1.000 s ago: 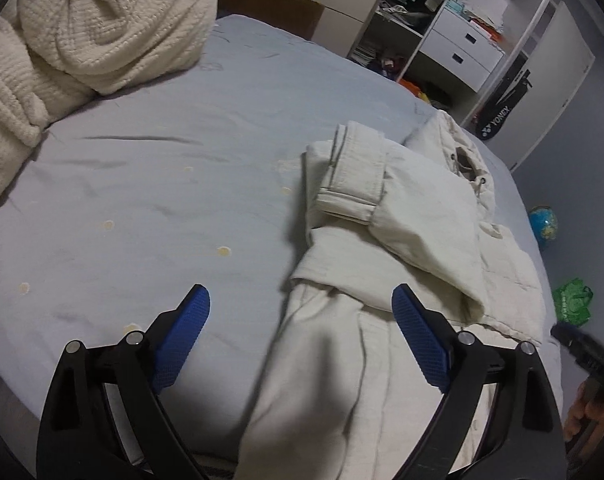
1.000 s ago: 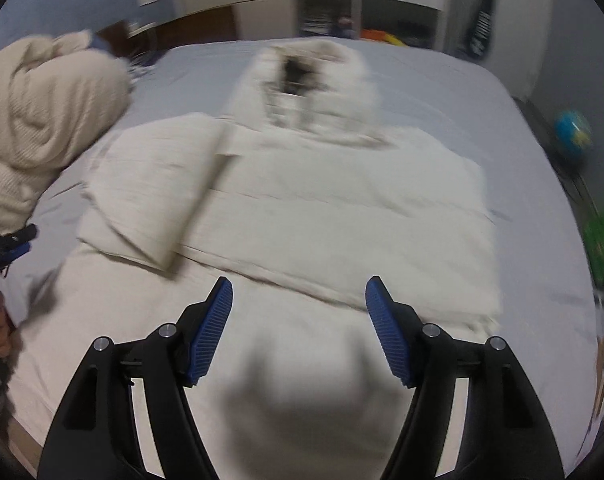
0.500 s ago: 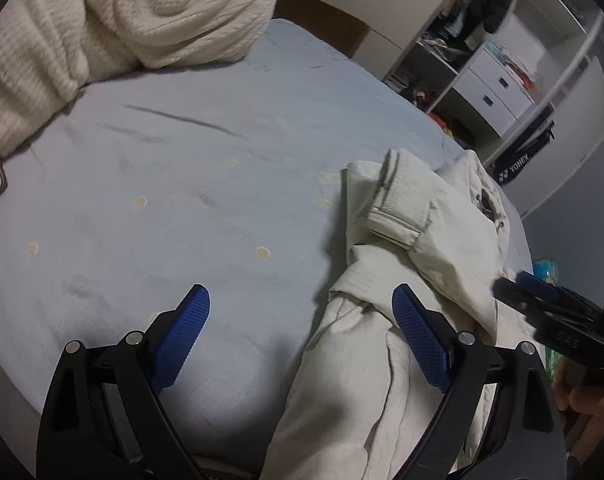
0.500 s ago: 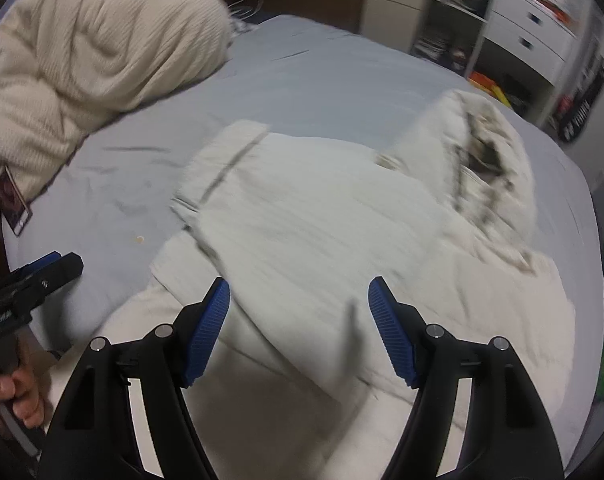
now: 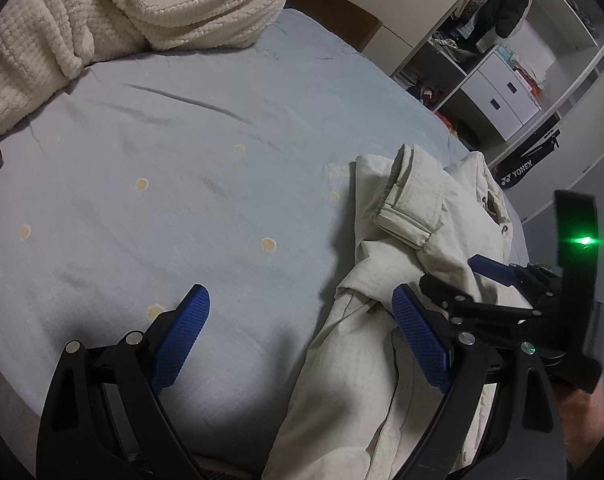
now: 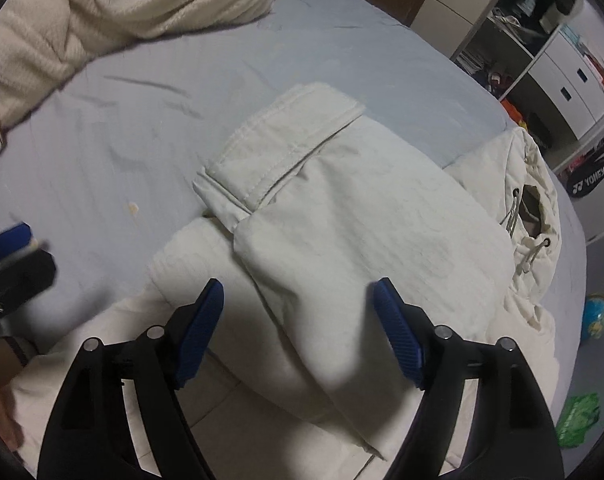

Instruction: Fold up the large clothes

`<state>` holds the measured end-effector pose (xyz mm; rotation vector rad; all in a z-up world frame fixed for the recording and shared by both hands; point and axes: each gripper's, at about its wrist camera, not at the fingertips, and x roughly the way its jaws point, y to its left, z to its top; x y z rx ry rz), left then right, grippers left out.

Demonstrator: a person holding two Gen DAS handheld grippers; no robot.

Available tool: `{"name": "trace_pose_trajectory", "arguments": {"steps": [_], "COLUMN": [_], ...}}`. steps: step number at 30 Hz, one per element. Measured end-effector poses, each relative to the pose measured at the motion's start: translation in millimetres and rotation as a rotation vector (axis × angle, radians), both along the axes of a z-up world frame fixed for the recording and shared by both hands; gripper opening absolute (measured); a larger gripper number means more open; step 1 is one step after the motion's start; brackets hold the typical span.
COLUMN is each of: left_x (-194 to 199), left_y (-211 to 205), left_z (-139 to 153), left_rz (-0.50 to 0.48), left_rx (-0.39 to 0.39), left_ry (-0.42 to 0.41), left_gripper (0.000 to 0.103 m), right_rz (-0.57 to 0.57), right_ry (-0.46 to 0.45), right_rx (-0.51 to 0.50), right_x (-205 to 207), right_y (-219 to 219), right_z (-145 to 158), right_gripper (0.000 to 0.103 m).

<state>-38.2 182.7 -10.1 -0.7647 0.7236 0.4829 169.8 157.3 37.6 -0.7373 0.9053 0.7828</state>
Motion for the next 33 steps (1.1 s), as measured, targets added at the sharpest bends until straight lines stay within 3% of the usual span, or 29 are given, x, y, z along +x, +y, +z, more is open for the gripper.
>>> {"name": "trace_pose_trajectory", "arguments": {"steps": [3, 4, 5, 8, 11, 17, 22, 25, 28, 30, 32, 33], "left_x": [0.8, 0.8, 0.8, 1.0, 0.9, -1.3, -1.6, 0.3, -0.1, 1.0, 0.5, 0.3], "left_y": [0.0, -0.1, -0.2, -0.8, -1.8, -2.7, -5.0, -5.3, -5.1, -5.1, -4.7, -5.0], "left_z": [0.1, 0.1, 0.2, 0.3, 0.9, 1.0, 1.2, 1.2, 1.2, 1.5, 1.5, 1.6], "left_rz": [-0.002, -0.003, -0.003, -0.004, -0.006, -0.003, -0.005, -0.006, -0.004, -0.003, 0.0, 0.001], "left_rx": [0.004, 0.005, 0.007, 0.01, 0.017, 0.025, 0.033, 0.035, 0.033, 0.032, 0.03, 0.028], "left_ry": [0.007, 0.009, 0.011, 0.016, 0.02, 0.025, 0.031, 0.038, 0.037, 0.04, 0.038, 0.037], "left_gripper": [0.089, 0.089, 0.089, 0.089, 0.089, 0.091, 0.092, 0.092, 0.092, 0.092, 0.092, 0.092], "right_rz": [-0.007, -0.013, -0.021, -0.044, -0.076, -0.19, -0.391, -0.449, -0.436, -0.397, -0.364, -0.342], "right_ry": [-0.003, 0.001, -0.001, 0.048, 0.066, 0.069, 0.13, 0.166, 0.178, 0.176, 0.173, 0.167], "right_rx": [0.009, 0.027, 0.04, 0.099, 0.152, 0.294, 0.444, 0.451, 0.425, 0.407, 0.398, 0.393], "right_x": [5.1, 7.3, 8.6, 18.4, 27.7, 52.9, 86.2, 97.0, 93.4, 87.1, 81.5, 77.3], "right_y": [-4.6, -8.2, -11.3, -25.7, -42.5, -96.8, -178.5, -207.2, -212.5, -201.2, -187.0, -176.2], "right_z": [-4.6, -2.9, -0.7, 9.6, 22.5, 55.2, 66.7, 58.1, 51.3, 49.2, 48.9, 49.2], "right_gripper": [0.073, 0.066, 0.051, 0.028, 0.019, 0.012, 0.012, 0.012, 0.013, 0.022, 0.04, 0.044]}}
